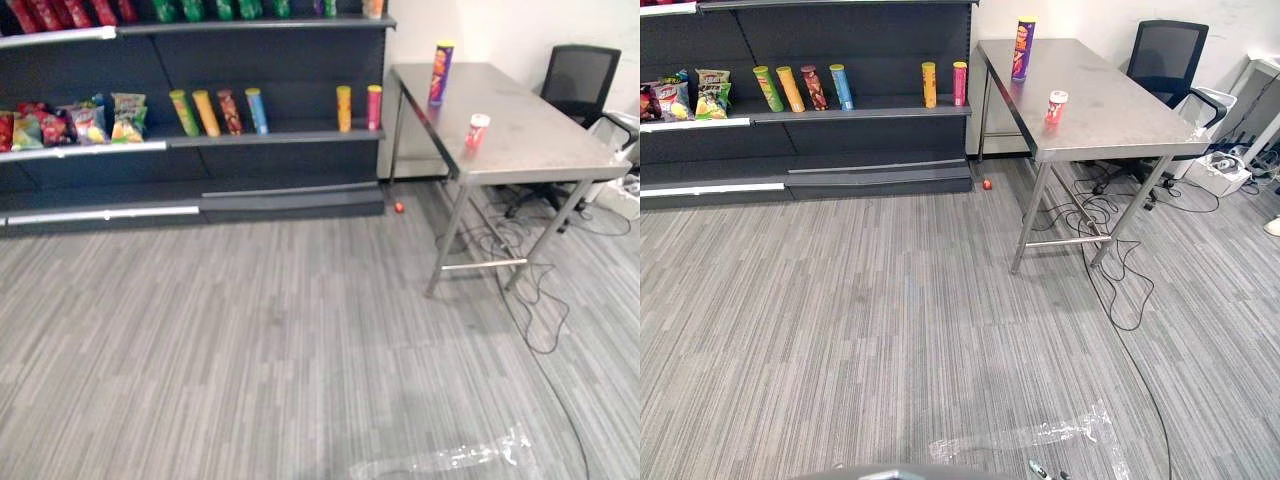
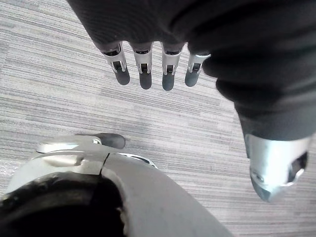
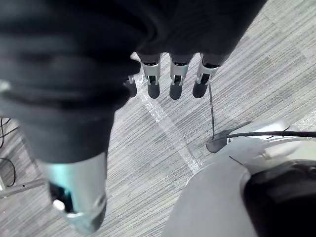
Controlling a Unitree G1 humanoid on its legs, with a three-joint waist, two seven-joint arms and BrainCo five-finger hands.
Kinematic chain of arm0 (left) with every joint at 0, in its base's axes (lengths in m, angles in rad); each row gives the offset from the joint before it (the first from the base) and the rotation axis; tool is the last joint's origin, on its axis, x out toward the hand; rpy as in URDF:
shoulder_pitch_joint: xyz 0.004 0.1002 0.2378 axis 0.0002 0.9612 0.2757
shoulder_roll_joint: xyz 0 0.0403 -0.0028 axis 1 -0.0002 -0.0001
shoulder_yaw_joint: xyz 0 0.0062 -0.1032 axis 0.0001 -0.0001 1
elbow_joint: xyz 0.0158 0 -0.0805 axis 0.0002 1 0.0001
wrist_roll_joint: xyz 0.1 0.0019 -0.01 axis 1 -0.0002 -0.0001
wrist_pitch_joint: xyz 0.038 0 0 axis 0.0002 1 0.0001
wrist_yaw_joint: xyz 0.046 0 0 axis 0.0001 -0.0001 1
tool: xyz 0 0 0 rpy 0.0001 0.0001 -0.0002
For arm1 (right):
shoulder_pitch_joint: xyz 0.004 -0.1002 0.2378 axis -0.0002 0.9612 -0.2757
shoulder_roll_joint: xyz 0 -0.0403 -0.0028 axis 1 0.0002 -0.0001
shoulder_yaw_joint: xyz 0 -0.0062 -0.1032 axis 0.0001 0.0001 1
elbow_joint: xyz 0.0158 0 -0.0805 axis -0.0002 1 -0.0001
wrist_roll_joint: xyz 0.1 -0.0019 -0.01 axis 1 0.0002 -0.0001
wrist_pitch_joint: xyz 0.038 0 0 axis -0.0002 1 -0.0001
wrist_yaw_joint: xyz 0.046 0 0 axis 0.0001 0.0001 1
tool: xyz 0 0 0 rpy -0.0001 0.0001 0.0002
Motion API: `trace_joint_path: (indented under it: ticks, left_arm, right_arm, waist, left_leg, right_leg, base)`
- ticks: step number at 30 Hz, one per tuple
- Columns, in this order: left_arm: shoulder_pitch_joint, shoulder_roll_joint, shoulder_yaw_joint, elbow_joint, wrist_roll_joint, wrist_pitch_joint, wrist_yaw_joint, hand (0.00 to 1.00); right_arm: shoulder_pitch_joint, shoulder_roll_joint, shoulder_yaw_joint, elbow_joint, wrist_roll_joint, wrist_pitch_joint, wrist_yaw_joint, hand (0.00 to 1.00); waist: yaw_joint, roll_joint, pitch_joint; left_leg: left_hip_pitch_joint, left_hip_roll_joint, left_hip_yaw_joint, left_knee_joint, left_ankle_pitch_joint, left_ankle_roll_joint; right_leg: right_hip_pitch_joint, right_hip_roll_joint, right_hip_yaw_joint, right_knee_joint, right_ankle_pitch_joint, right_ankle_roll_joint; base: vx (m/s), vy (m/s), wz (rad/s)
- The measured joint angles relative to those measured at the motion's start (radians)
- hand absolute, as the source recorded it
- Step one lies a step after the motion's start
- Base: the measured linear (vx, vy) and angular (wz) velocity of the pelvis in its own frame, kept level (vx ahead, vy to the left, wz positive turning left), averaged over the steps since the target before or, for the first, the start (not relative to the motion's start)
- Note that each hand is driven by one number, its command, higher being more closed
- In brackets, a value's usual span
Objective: Put the gum and the chips on the shelf.
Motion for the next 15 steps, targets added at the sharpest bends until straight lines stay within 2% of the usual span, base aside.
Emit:
trace_joint_path:
  ticks: [3,6,7,9,10,11,13,15]
  left_arm:
    - [-0.021,0.007,0.0,0.0,0.0,0.001,0.0,0.0]
    - [-0.038,0.02,0.0,-0.002,-0.003,0.001,0.0,0.0]
    - [-0.042,0.026,0.001,-0.004,-0.004,0.002,0.0,0.0]
    - [-0.047,0.031,0.001,-0.013,-0.006,0.002,-0.001,0.0]
    - [-0.054,0.035,0.0,-0.023,-0.031,0.002,-0.004,0.0]
    - [-0.056,0.033,0.0,-0.023,-0.039,0.002,-0.005,0.0]
    - [-0.058,0.022,0.001,-0.042,-0.111,0.002,-0.006,0.0]
    - [-0.058,0.016,-0.001,-0.042,-0.153,0.001,-0.009,0.0]
  right_arm:
    - [-0.023,0.003,0.0,-0.003,0.001,0.0,0.0,0.0]
    - [-0.03,0.01,0.0,-0.003,0.002,0.0,-0.001,0.0]
    - [-0.03,0.013,0.0,-0.003,0.003,0.0,-0.001,0.0]
    - [-0.033,0.013,0.015,-0.003,0.008,0.0,0.001,0.0]
    - [-0.032,0.015,0.019,-0.006,0.023,-0.002,0.002,0.0]
    - [-0.03,0.014,0.018,-0.006,0.024,-0.002,0.002,0.0]
    - [-0.02,0.007,0.017,-0.006,0.046,-0.002,0.001,0.0]
    - [-0.024,0.003,0.016,-0.006,0.05,-0.001,0.001,0.0]
  waist:
    - [-0.003,0.001,0.035]
    - [-0.004,-0.021,0.063]
    - [-0.003,-0.031,0.067]
    - [0.0,-0.044,0.075]
    - [-0.004,-0.048,0.1]
    - [-0.004,-0.046,0.102]
    - [0.004,-0.035,0.123]
    - [-0.001,-0.017,0.125]
  left_leg:
    - [-0.017,-0.003,-0.011,0.005,0.012,-0.003]
    - [-0.032,-0.007,-0.047,0.006,0.022,-0.006]
    - [-0.041,-0.006,-0.056,0.022,0.013,-0.019]
    - [-0.127,0.005,-0.049,0.206,-0.066,-0.041]
    - [-0.239,0.022,-0.033,0.485,-0.101,-0.058]
    - [-0.257,0.028,-0.028,0.529,-0.101,-0.058]
    - [-0.336,0.059,-0.021,0.743,-0.099,-0.075]
    - [-0.376,0.079,-0.02,0.761,-0.142,-0.066]
  right_leg:
    - [-0.055,-0.008,-0.011,0.09,-0.04,-0.002]
    - [-0.086,-0.019,-0.046,0.153,-0.077,-0.011]
    - [-0.094,-0.024,-0.058,0.174,-0.092,-0.015]
    - [-0.102,-0.031,-0.065,0.196,-0.116,-0.029]
    - [-0.077,-0.041,-0.088,0.214,-0.141,-0.036]
    - [-0.071,-0.042,-0.091,0.216,-0.142,-0.036]
    - [-0.026,-0.042,-0.09,0.234,-0.164,-0.047]
    - [-0.009,-0.043,-0.085,0.238,-0.187,-0.057]
  base:
    - [0.0,-0.025,0.09]
    - [-0.02,-0.051,0.38]
    - [-0.01,-0.061,0.32]
    - [-0.02,-0.084,0.32]
    - [-0.03,-0.101,0.33]
    - [-0.02,-0.102,0.28]
    - [0.06,-0.029,0.0]
    - [0.12,0.049,-0.02]
